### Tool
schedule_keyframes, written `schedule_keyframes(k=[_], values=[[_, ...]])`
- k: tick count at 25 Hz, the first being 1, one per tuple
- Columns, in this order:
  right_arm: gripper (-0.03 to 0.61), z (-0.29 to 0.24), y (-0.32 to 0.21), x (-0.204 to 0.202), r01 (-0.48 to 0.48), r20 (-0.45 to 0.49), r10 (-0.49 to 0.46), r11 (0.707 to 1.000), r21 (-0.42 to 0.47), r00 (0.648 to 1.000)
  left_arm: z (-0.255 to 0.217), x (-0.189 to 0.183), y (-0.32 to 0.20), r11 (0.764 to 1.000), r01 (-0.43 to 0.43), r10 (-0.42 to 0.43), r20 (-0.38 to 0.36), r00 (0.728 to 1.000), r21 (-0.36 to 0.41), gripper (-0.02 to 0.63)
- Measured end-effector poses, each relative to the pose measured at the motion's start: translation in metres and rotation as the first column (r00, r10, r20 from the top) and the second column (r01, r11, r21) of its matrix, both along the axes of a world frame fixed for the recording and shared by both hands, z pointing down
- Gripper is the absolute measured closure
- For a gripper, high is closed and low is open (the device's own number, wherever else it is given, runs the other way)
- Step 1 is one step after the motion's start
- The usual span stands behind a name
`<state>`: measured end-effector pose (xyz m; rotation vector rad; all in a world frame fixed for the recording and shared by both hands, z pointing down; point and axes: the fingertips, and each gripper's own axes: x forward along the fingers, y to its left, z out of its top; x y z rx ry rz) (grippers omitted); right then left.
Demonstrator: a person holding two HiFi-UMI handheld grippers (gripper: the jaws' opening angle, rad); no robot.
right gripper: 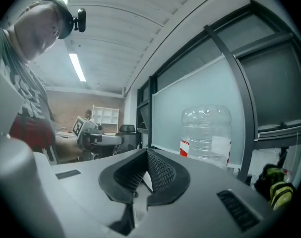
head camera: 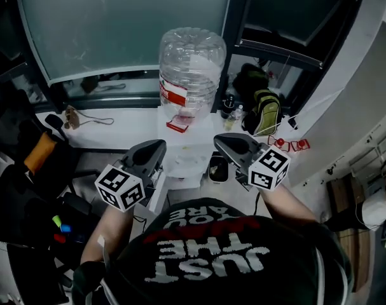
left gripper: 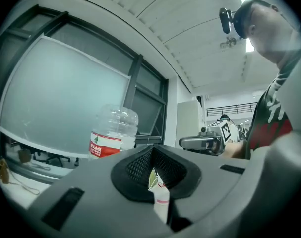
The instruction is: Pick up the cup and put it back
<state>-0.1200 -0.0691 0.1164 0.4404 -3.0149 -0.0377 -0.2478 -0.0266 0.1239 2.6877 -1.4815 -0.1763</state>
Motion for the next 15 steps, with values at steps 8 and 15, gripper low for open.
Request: schedule_keyframes(k=[8, 15], values=[[0.546, 0.0034, -0.0044, -0.0027, 0.001, -0.008, -0.001, 1.0, 0.0, 1.0, 0.0041, -0.0012, -0.004, 1.0, -0.01, 0.01, 0.014, 1.0, -0.009, 0.606], [0.546, 0.0051, -0.0058, -0.0059, 0.006, -0.014, -0.006, 1.0, 0.005, 1.0, 0.0061, -0.0051, -0.0067, 1.0, -0.006, 0.006, 0.009, 1.0, -0.012, 0.606]])
